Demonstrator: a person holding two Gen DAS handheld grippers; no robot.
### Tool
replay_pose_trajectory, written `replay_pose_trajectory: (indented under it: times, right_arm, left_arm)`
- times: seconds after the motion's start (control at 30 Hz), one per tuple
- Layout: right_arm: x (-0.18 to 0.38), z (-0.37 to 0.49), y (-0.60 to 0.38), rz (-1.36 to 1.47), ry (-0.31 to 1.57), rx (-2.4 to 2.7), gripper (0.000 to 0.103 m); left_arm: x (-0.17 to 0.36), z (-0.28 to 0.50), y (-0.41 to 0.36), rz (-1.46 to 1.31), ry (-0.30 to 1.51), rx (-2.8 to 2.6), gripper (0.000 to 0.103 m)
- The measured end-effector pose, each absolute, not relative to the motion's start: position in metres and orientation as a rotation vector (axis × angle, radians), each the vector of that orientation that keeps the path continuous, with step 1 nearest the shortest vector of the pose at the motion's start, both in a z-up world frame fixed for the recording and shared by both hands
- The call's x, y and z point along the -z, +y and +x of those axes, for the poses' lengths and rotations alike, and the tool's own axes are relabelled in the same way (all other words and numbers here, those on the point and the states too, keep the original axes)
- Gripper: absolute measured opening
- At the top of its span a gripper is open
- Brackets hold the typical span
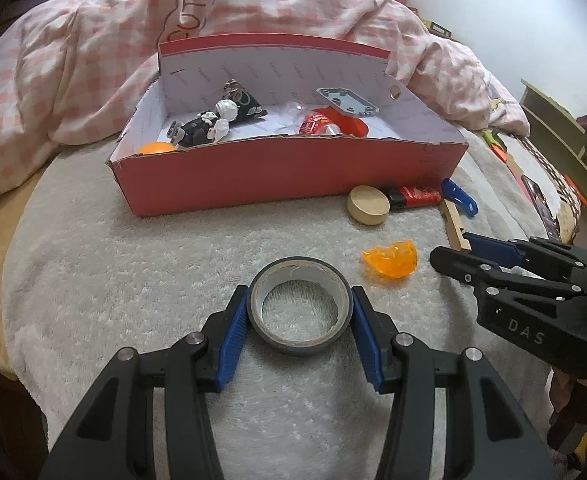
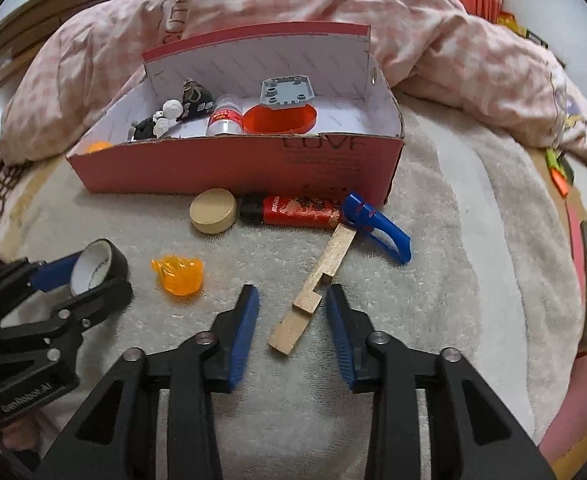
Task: Organize objects
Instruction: 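Grasp the wooden block with the right tool while the left tool holds the tape, then lower the tape and wooden block into the shoebox and open both tools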
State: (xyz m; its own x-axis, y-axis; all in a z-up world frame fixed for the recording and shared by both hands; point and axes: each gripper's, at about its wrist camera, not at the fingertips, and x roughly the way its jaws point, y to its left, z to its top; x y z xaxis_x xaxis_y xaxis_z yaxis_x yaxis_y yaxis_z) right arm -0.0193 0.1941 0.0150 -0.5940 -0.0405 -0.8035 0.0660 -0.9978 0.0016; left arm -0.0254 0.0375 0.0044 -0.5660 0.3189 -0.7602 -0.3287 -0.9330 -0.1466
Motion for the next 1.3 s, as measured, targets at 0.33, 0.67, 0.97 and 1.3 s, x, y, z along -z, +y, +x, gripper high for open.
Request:
replay_pose_trajectory:
  times: [0.33,0.67,0.97,1.3]
  right_arm:
    - [-0.021,-0.006,0.195,1.297,0.053,2.679,0.012]
    - [-0.03,0.019,0.183,1.128,0.042,2.56,0.012]
    - [-0.042,0.013,0.182,1.042,-0.004,2.537,0.012]
    - [-0.056,-0.005,0.194,0.999,-0.065,2.594,0.012]
  left_arm:
    - [-0.006,-0.019,0.037,-1.198,-0.023,-2.539,0.049]
    - [-0.022,-0.006,0.043,-1.141,-0.004,-2.559,0.049]
    - [-0.051,-0.014,0.036,-1.048,-0.006,-2.616,0.049]
    - [-0.076,-0.075,0.037,-0.986,-0.076,-2.682,0.049]
